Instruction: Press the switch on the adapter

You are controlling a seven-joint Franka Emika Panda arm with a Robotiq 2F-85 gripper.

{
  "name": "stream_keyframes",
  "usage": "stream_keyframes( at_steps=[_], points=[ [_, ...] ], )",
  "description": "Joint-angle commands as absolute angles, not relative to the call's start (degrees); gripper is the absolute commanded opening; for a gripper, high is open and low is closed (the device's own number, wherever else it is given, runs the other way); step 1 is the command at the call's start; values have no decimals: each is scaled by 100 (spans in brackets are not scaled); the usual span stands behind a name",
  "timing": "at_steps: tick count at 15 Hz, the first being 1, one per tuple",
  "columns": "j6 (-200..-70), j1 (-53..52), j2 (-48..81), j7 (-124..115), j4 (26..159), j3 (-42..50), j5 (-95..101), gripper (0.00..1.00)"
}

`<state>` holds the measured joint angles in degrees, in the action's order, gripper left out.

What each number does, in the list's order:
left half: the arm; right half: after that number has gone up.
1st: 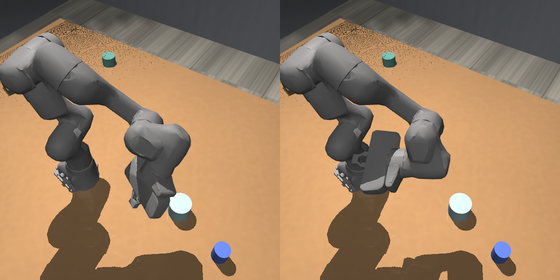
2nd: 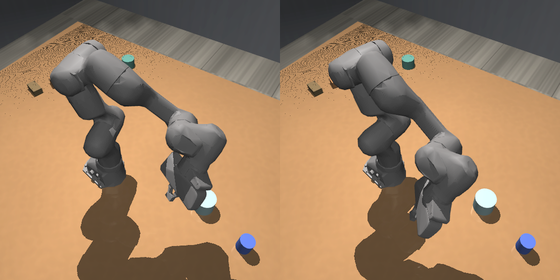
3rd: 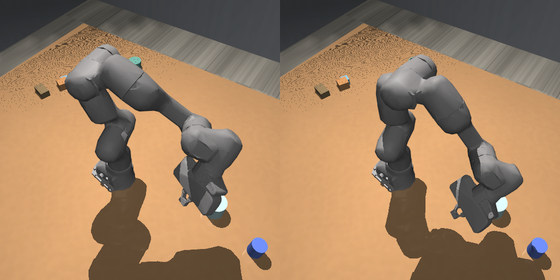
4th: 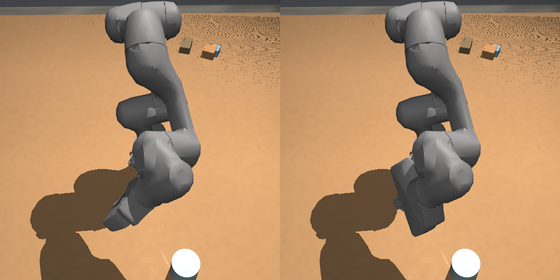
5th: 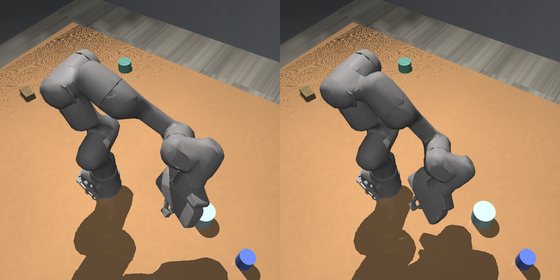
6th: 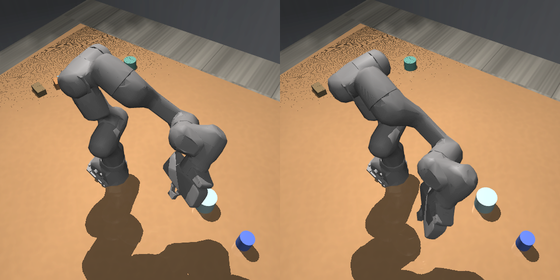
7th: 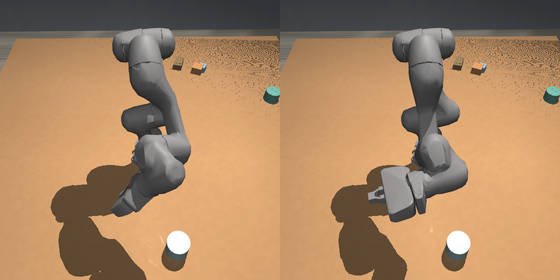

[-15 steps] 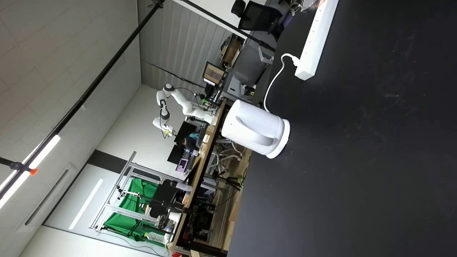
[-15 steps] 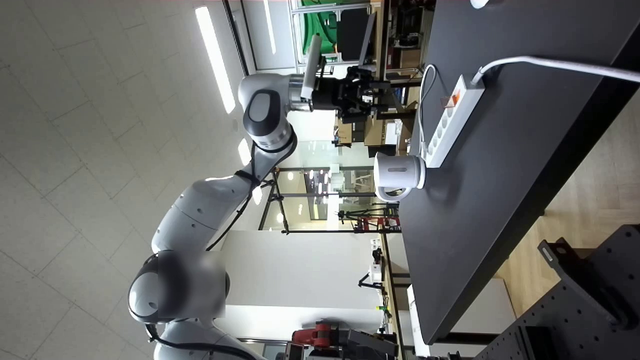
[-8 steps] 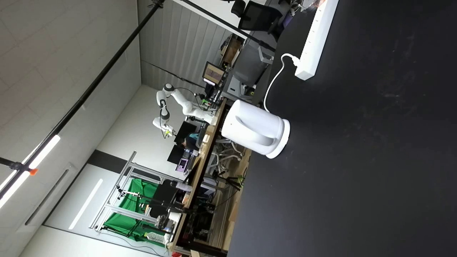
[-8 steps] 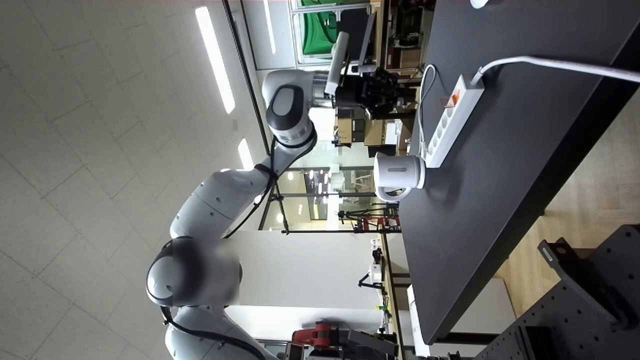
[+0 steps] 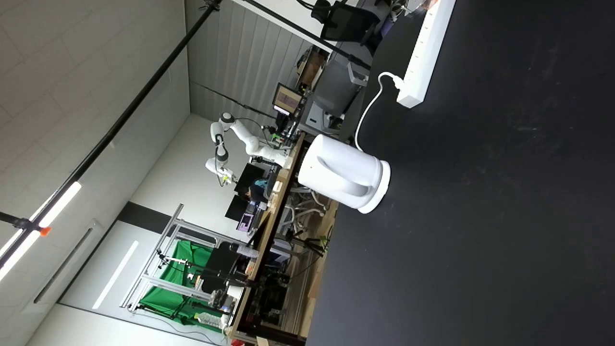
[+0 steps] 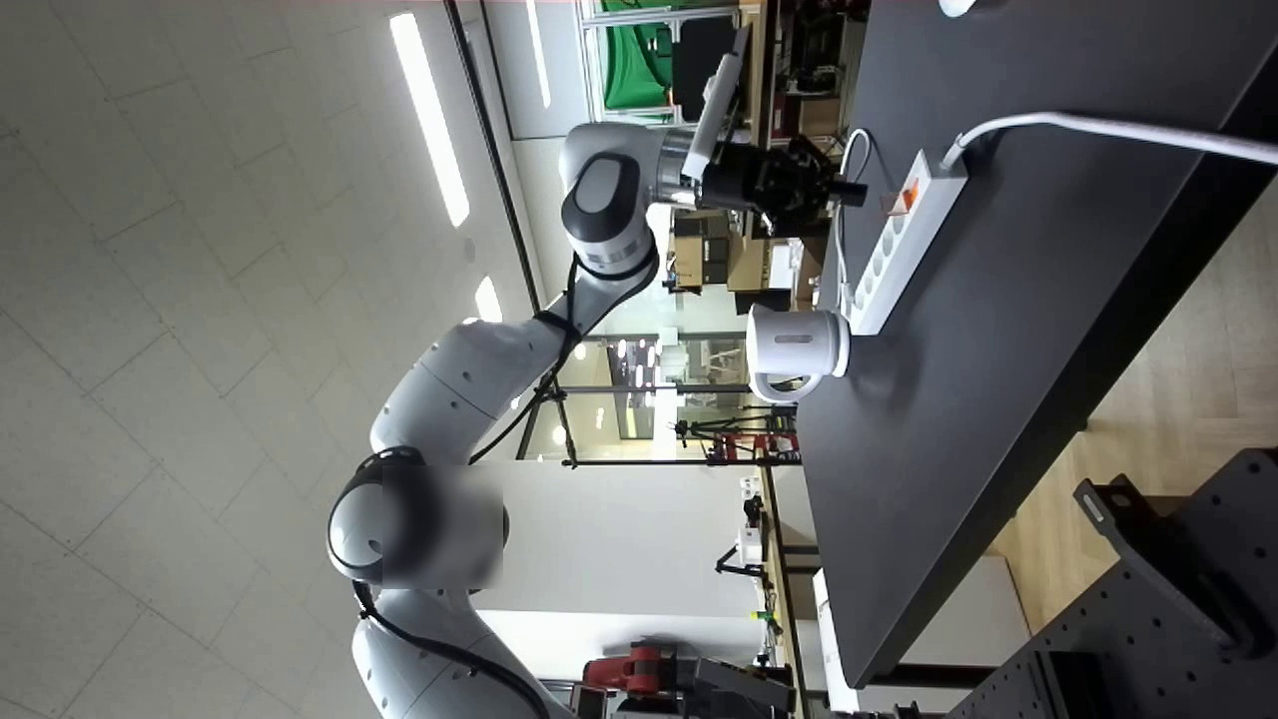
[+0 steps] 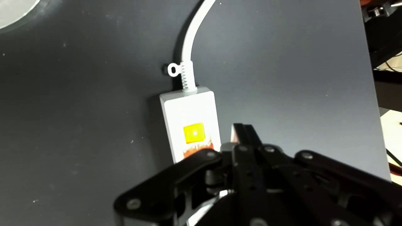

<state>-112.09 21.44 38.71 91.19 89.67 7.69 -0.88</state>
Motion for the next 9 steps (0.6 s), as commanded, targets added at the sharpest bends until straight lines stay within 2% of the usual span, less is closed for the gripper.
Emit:
stream_keyframes(
  at_steps=[1, 9],
  points=[
    [-11120, 2180, 4257, 8863, 8495, 797, 99, 0],
    [-11170, 2212, 4246, 8893, 8643, 707, 165, 1]
  ],
)
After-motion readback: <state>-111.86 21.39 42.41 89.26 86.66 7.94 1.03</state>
